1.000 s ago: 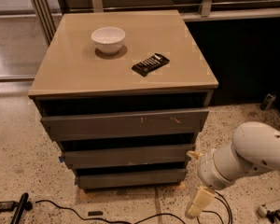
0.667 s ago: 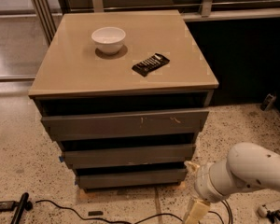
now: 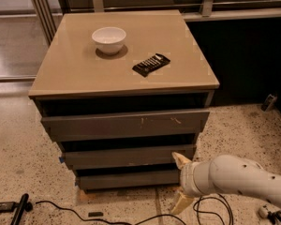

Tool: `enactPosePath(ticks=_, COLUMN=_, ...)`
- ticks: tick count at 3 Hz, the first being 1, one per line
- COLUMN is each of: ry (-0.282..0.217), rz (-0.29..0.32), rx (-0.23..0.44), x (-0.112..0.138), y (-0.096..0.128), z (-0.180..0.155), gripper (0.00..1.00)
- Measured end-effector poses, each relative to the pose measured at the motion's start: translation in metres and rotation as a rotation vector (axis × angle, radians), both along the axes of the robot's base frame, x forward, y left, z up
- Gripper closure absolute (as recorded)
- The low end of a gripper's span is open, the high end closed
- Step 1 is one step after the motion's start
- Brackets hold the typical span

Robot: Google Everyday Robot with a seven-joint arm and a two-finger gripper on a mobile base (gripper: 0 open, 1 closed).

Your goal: Open bottom drawer

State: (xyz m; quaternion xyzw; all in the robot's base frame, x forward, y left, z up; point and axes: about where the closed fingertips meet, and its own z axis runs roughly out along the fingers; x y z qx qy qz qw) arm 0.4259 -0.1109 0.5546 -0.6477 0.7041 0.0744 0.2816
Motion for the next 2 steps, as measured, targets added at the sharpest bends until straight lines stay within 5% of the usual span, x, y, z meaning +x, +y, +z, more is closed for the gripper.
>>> enactPosePath(ticks=2, ry=0.005, rz=0.002, rx=-0.02, x=0.007, y=-0.003, z=-0.014, gripper=0.0)
